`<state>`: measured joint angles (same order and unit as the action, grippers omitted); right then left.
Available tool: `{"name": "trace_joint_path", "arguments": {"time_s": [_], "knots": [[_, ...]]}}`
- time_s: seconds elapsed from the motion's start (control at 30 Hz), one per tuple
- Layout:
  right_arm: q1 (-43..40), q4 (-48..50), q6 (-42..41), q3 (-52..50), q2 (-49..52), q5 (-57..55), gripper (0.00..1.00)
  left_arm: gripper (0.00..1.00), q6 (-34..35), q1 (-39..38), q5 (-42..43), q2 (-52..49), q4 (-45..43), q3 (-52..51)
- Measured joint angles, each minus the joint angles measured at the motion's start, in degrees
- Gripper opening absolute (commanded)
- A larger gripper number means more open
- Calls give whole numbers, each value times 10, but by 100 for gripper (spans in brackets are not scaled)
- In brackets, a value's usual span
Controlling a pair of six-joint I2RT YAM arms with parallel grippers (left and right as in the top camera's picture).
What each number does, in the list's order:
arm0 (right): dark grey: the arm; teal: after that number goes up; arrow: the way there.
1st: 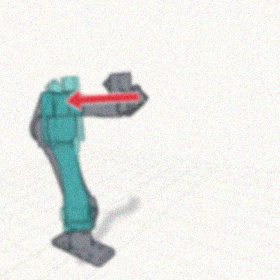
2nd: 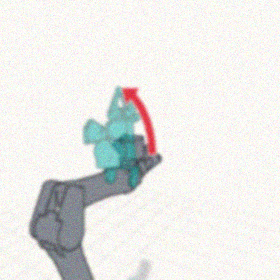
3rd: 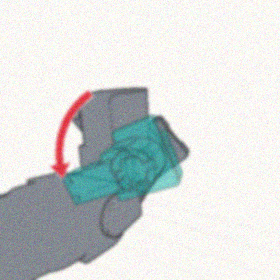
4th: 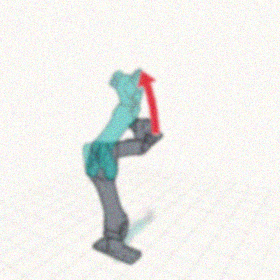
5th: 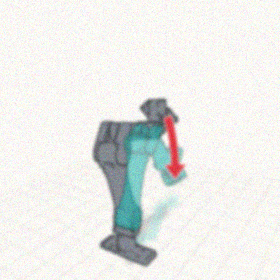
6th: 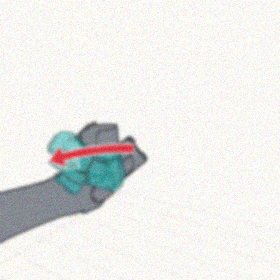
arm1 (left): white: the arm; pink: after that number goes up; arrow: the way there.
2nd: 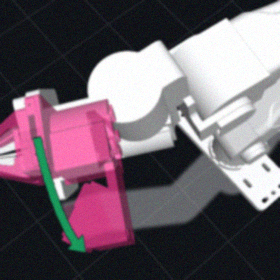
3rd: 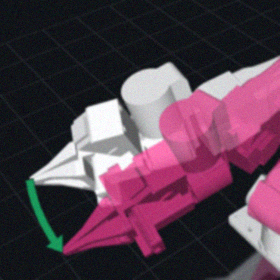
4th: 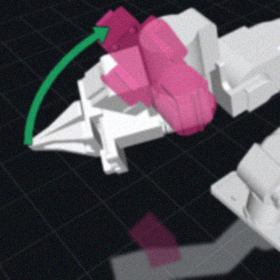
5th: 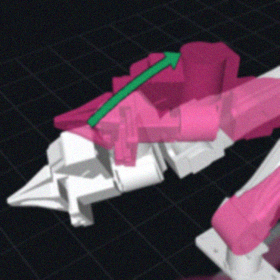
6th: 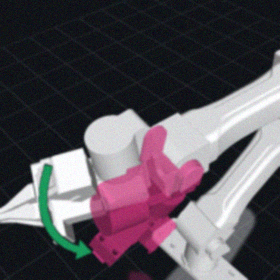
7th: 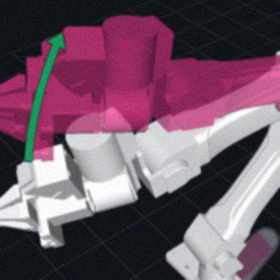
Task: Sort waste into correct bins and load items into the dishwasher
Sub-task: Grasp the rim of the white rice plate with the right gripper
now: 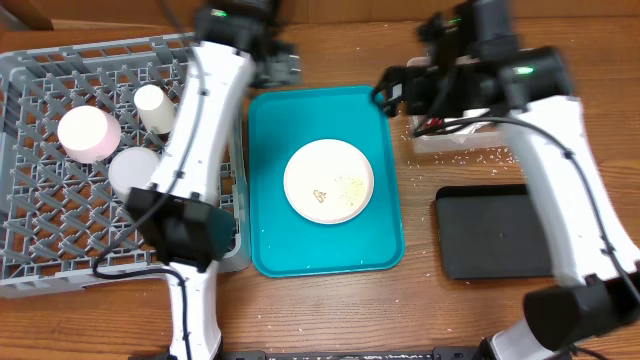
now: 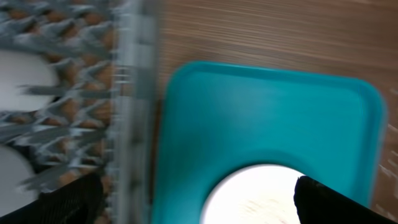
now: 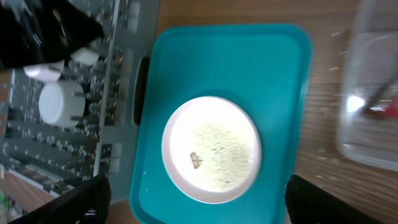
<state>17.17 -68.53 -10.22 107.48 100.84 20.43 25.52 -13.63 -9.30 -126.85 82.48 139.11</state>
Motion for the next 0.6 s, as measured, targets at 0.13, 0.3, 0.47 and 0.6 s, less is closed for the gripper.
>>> {"name": "trace_joint_path", "arguments": {"time_s": [0.13, 0.3, 0.47, 0.6], "knots": [[67, 23, 1, -4, 52, -20, 80, 100, 0, 75, -2, 0, 16, 0], [159, 40, 19, -8, 115, -90, 74, 100, 0, 145, 4, 0, 37, 0], [248, 44, 43, -8, 165, -146, 72, 100, 0, 180, 10, 0, 44, 0], [299, 52, 53, -9, 210, -178, 68, 100, 0, 187, 11, 0, 44, 0]]}}
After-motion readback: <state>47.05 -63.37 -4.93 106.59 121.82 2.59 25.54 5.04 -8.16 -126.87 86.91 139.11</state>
